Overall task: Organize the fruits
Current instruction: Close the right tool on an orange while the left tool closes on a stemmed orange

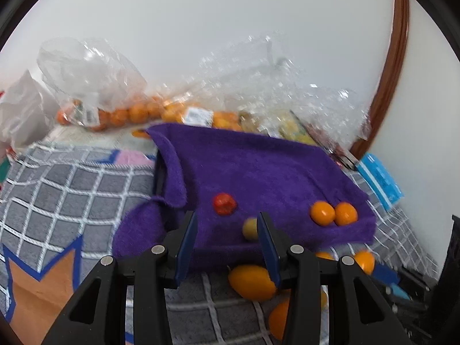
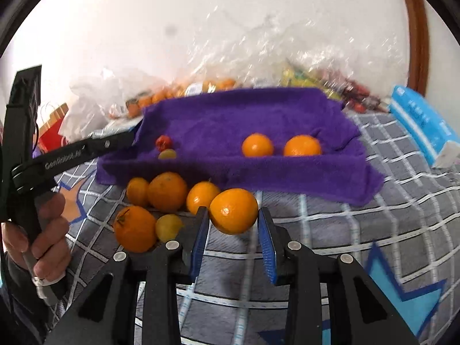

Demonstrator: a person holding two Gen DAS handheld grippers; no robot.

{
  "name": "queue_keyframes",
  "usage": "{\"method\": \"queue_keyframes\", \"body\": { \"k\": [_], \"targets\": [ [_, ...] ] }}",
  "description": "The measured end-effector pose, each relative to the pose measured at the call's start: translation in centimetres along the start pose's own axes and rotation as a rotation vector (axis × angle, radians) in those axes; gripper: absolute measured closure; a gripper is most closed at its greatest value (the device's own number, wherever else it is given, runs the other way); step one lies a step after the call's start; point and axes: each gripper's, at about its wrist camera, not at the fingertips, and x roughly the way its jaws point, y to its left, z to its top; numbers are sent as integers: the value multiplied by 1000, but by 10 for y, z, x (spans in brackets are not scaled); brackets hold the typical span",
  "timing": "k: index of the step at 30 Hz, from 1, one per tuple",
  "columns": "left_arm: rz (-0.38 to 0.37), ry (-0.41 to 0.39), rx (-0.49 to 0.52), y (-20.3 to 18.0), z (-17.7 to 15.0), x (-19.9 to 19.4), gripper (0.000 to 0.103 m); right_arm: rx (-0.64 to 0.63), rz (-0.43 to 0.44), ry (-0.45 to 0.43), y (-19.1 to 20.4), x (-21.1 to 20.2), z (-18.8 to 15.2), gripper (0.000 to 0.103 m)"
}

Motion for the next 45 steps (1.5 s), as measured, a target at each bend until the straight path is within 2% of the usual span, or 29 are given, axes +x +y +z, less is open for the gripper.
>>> {"method": "queue_keyframes", "body": {
  "k": [2,6,10,16,19,22,25,31,39,45],
  "targets": [
    [-56,42,8,-4,-6,-3,62,-13,-32,-28,-6,-7,0,68],
    [-107,84,80,-20,-26,-18,62,37,-20,-46,-25,-14,-1,68],
    [-185,128,89,-32,-44,-28,59,81,-15,-71,-40,-22,-3,68],
    [-143,177,155,-48,-57,-18,58,121,-36,-86,-54,-30,-9,68],
    [-86,182,177,-53,-61,-9,58,129,-36,-87,-57,-31,-10,68],
    [-56,225,180,-56,-67,2,59,119,-35,-72,-55,-28,-10,68],
    [-68,204,171,-54,-66,-3,60,112,-39,-78,-53,-29,-11,68],
    [-140,176,64,-34,-63,-6,60,102,-36,-78,-51,-29,-10,68],
    [-131,102,62,-33,-61,-19,60,64,-32,-127,-41,-39,-11,68],
    [-128,67,6,-22,-57,-23,60,30,-28,-176,-33,-48,-13,68]
  ]
}}
